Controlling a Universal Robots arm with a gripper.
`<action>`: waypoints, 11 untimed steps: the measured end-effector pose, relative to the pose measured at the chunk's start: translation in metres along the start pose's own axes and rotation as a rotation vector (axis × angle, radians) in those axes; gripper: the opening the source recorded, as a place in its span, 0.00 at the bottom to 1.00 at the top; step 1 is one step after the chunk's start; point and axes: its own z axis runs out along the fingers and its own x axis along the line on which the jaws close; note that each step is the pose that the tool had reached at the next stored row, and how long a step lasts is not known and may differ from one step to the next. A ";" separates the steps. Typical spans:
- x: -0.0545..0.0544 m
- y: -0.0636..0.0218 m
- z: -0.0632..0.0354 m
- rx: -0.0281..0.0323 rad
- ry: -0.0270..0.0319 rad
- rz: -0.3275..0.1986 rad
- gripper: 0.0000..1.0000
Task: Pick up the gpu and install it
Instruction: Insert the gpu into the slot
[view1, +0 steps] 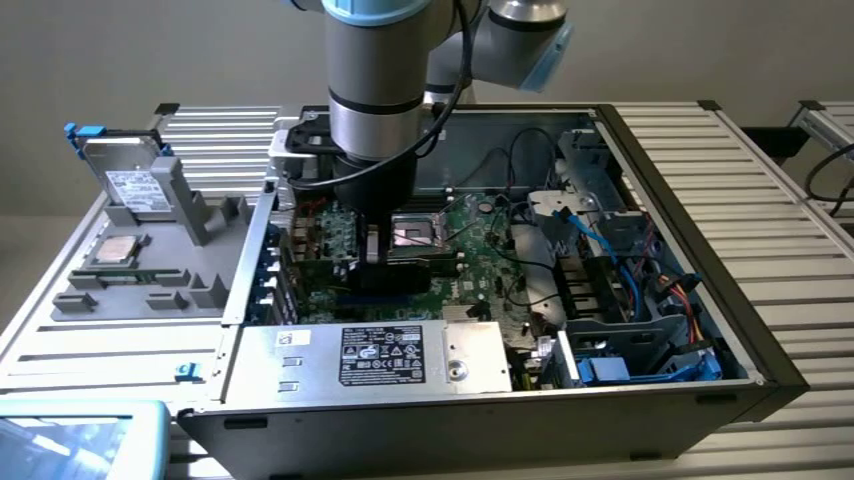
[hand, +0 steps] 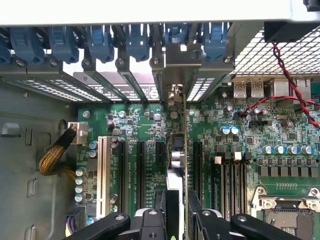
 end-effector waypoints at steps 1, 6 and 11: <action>0.000 0.0000 0.0000 0.0000 0.0000 0.000 0.28; 0.000 0.0000 0.0003 0.0000 0.0000 0.000 0.28; 0.000 0.0000 0.0005 0.0001 -0.0006 0.000 0.28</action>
